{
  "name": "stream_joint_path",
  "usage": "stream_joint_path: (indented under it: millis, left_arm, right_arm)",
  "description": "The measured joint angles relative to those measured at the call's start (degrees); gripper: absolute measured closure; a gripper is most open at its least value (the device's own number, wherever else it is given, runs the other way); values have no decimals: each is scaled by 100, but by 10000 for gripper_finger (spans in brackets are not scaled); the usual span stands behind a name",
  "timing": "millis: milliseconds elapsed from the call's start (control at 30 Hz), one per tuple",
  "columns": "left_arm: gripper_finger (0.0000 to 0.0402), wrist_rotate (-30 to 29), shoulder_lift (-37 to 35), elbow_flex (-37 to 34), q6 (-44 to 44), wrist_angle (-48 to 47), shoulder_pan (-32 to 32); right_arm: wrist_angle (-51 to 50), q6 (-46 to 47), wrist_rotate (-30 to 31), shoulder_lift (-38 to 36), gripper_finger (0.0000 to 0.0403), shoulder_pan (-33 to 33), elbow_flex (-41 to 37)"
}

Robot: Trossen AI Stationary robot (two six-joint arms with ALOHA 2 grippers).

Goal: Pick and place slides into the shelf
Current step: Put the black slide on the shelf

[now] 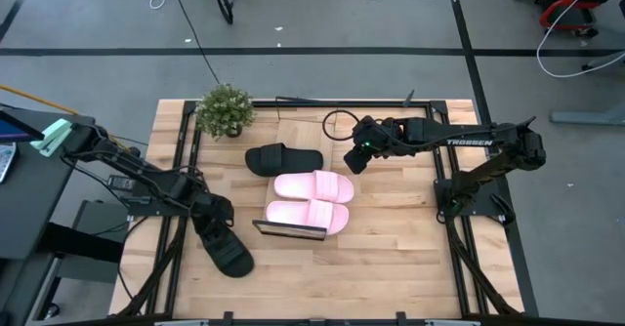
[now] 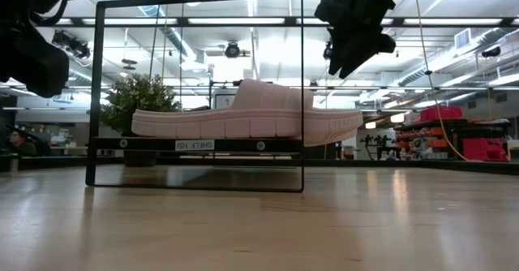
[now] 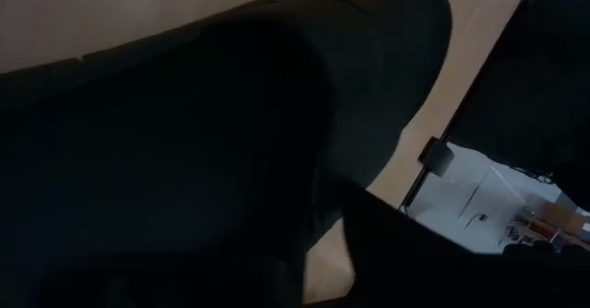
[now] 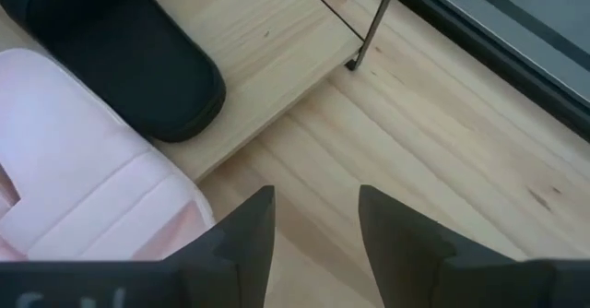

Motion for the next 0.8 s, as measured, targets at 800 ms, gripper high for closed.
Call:
stream_joint_path:
  millis: [800]
  left_arm:
    - [390,799,7,1099,720,-968,17]
  right_arm:
    - [0,4,129,2,257,2,0]
